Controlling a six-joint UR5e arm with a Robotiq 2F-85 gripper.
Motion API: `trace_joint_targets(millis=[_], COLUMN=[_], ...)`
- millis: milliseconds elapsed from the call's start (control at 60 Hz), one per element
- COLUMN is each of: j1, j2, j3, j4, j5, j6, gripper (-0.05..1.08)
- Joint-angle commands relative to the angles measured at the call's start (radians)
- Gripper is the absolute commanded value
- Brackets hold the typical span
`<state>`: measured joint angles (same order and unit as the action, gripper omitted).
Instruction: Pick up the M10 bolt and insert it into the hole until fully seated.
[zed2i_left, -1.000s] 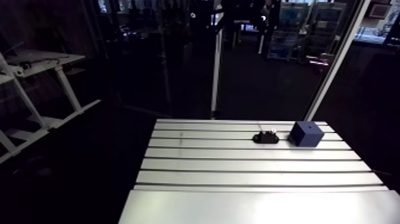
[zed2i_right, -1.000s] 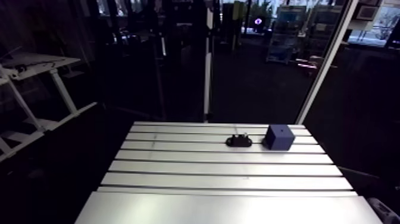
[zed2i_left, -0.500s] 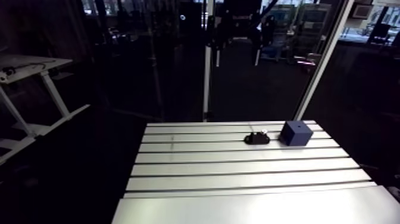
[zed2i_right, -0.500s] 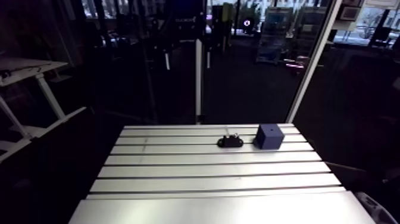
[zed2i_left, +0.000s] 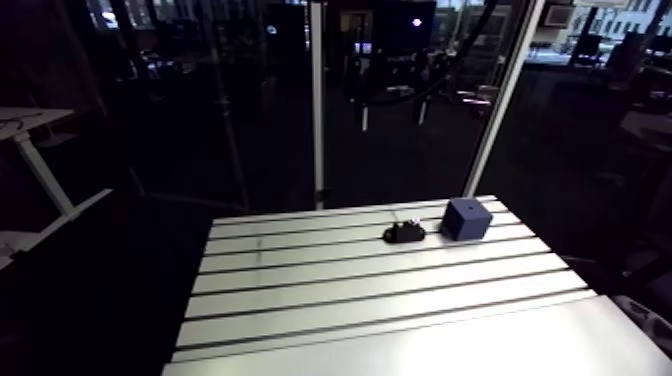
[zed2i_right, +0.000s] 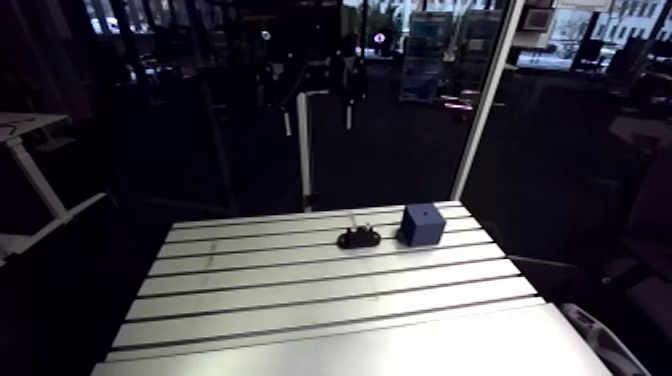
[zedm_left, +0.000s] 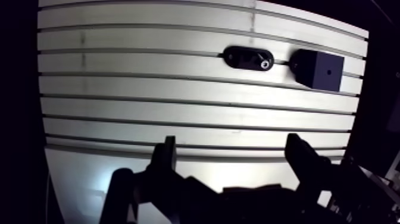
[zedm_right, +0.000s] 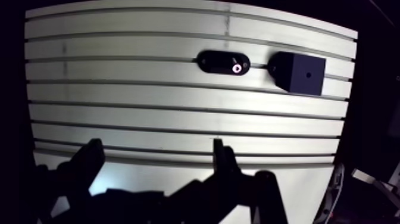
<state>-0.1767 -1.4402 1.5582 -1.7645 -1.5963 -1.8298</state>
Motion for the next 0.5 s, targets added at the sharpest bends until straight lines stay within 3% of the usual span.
trace_joint_targets(millis=[17,267,500], j1=[-0.049,-0.079,-0.086], j2=[0.011,0.037,0.053], j3=[0.03,0.03,0.036], j4=[-0.088,-0.097,-0.097], j5=[0.005,0.008,0.023], j6=[-0.03,-0.087,-0.085], gripper=[0.01,0.01,0.01])
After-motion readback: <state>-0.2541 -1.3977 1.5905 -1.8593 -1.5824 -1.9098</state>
